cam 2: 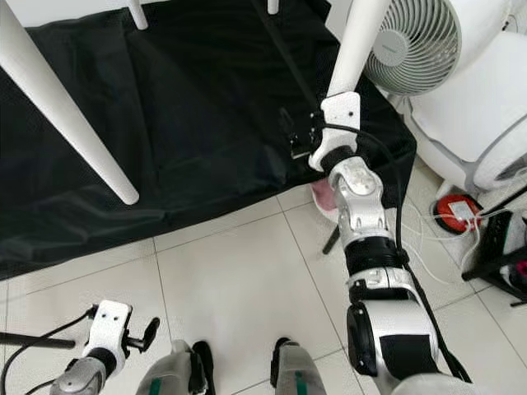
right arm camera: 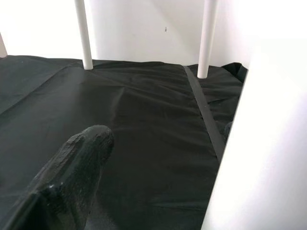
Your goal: Building children table
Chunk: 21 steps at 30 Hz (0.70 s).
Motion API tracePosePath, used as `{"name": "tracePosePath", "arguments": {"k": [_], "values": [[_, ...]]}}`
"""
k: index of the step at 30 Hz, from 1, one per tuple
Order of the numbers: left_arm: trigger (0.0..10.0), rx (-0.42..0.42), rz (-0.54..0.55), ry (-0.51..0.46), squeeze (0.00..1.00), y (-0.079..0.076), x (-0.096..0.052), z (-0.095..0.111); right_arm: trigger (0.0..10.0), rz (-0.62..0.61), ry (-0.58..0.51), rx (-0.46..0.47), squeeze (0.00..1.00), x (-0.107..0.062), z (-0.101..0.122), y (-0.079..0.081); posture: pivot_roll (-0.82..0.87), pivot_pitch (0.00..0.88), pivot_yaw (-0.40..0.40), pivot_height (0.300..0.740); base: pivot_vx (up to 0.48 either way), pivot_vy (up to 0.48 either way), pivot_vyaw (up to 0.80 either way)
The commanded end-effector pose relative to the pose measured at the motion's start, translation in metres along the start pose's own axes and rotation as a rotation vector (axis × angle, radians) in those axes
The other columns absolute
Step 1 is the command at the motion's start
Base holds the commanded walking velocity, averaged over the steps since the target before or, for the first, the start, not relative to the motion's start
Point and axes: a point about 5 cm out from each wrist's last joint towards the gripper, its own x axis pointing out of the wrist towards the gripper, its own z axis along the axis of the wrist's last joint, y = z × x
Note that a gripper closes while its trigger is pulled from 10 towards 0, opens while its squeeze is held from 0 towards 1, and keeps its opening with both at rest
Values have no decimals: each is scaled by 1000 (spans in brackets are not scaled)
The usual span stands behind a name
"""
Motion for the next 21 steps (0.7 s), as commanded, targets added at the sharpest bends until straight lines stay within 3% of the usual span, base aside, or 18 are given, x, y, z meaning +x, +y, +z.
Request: {"name": "tracePosePath", "arguments": {"k": [1,7,8,14,21], "values": [[10000,-23,24,74,0,4,-6,-18,10000,21,-12,-2,0,2,0,7,-50,182,70,740,0,0,0],[10000,-50,32,183,0,5,0,-30,10000,22,-9,9,0,2,-1,2,-69,183,71,740,0,0,0],[10000,-29,34,236,0,6,-1,-37,10000,11,-16,15,0,4,2,-7,-74,184,73,740,0,0,0],[10000,-42,54,301,0,5,-7,-50,10000,-50,-12,2,0,6,7,-32,-82,182,78,740,0,0,0],[10000,-37,41,377,0,-4,-12,-64,10000,-31,-25,5,0,11,10,-34,-95,184,88,740,0,0,0]]}}
